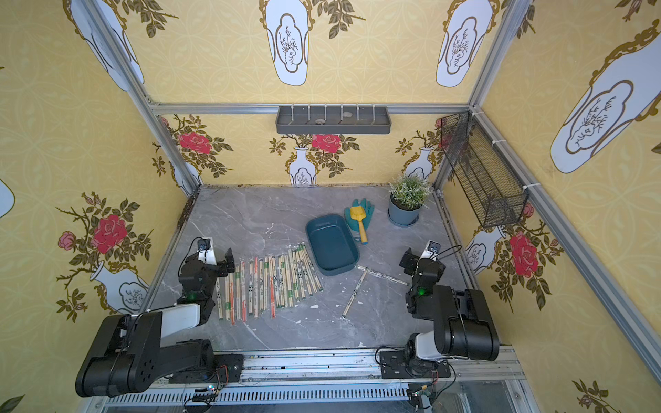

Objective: Take the paired disposable chopsticks out of the storage box
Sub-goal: Reset both arms

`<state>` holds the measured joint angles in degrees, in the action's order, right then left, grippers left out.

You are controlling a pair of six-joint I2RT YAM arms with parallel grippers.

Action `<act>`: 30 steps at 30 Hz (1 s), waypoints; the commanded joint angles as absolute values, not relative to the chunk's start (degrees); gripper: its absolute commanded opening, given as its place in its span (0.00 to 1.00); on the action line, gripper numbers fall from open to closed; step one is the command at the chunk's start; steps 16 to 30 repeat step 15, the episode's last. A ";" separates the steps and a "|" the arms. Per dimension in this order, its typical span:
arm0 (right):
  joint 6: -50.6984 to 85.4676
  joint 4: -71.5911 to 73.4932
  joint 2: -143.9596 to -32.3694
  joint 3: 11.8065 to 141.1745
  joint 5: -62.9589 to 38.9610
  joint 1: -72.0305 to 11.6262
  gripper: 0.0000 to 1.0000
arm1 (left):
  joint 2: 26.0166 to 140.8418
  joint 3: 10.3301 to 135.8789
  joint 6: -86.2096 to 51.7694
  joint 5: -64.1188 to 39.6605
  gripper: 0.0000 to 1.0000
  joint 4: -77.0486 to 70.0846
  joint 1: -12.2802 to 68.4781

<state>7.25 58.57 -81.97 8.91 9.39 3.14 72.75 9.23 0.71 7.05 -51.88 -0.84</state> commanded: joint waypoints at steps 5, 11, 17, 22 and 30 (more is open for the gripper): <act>6.50 60.96 -82.15 9.18 9.76 2.87 0.97 | 73.37 9.05 -0.35 8.17 1.00 -55.19 -0.93; 6.58 60.12 -82.71 9.93 8.96 2.99 0.98 | 73.57 9.22 -0.35 8.17 1.00 -55.15 -0.91; 6.42 60.97 -81.89 8.97 9.22 2.96 0.98 | 73.30 9.14 -0.18 8.34 1.00 -55.11 -0.95; 6.42 60.97 -81.89 8.97 9.22 2.96 0.98 | 73.30 9.14 -0.18 8.34 1.00 -55.11 -0.95; 6.42 60.97 -81.89 8.97 9.22 2.96 0.98 | 73.30 9.14 -0.18 8.34 1.00 -55.11 -0.95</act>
